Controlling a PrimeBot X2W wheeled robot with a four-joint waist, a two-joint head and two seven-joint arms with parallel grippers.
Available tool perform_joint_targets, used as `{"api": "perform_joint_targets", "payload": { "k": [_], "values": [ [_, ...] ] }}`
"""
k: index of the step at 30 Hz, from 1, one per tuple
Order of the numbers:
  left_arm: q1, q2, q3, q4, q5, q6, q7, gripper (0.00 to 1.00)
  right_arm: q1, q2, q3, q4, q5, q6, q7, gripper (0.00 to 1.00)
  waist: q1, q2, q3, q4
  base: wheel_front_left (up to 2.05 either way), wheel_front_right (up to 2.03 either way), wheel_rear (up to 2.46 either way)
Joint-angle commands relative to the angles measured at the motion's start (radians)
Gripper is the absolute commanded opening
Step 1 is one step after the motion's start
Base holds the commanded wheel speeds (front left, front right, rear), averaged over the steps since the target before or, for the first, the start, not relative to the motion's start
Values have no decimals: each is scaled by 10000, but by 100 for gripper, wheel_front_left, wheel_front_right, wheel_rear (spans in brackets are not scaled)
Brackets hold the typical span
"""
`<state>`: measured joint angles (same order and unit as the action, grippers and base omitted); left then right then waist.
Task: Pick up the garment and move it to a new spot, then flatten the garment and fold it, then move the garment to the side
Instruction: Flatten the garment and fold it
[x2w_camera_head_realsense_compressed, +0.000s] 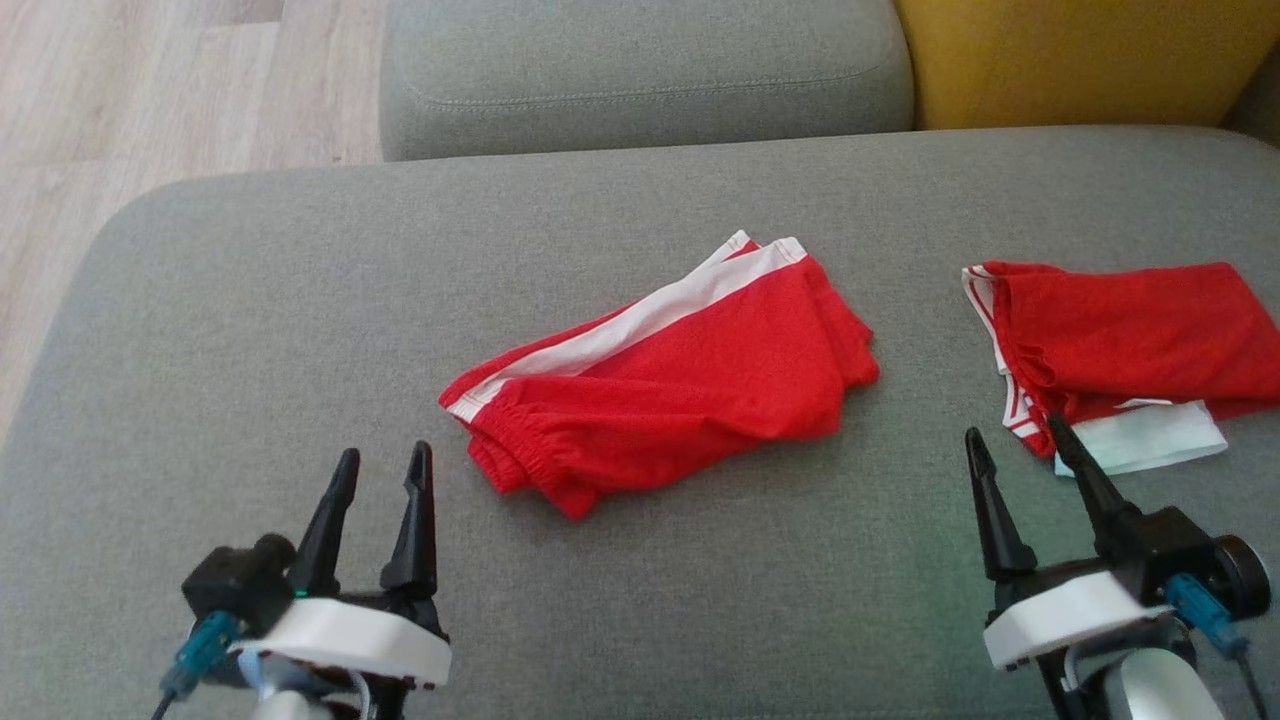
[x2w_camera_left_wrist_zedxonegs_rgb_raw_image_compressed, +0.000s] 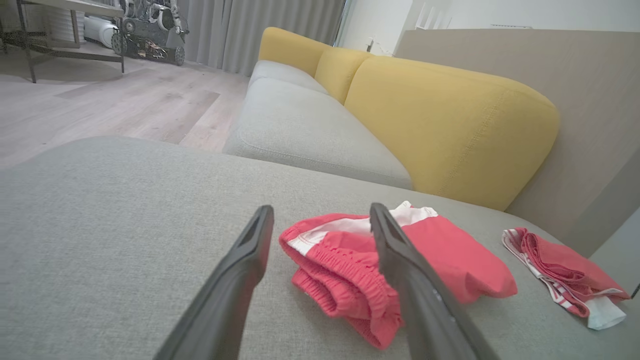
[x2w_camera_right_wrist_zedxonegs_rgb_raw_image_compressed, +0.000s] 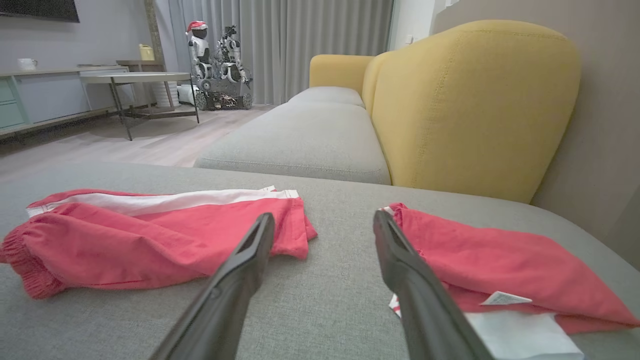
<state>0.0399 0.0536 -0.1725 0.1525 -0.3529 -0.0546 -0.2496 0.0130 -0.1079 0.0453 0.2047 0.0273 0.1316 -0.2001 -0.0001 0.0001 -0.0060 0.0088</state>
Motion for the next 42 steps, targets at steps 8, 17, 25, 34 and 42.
{"api": "perform_joint_targets", "payload": {
  "k": [8,17,25,34,42],
  "values": [
    [-569,-31,148,-501,30,-127,-122,100,-161,101,60,-661,-174,-9,319,100,1,-1,168,166,0,0,0],
    [-1083,-32,-268,-432,-62,-189,-122,100,-1498,479,-437,-4,1676,-9,1551,100,1,-1,1194,865,0,0,0],
    [-1653,-33,-539,-270,-201,-268,-122,100,-3704,570,-1607,2250,3339,-9,2916,100,1,-1,1956,1647,0,0,0],
    [-2036,-33,-834,-190,-370,-217,-122,100,-5531,574,-2523,4995,2727,-9,3390,100,1,-1,2404,2292,0,0,0],
    [-2161,-33,-860,-182,-433,-183,-122,100,-6340,564,-3134,6462,1035,-9,3280,100,1,-1,2592,2447,0,0,0]
  ]
}}
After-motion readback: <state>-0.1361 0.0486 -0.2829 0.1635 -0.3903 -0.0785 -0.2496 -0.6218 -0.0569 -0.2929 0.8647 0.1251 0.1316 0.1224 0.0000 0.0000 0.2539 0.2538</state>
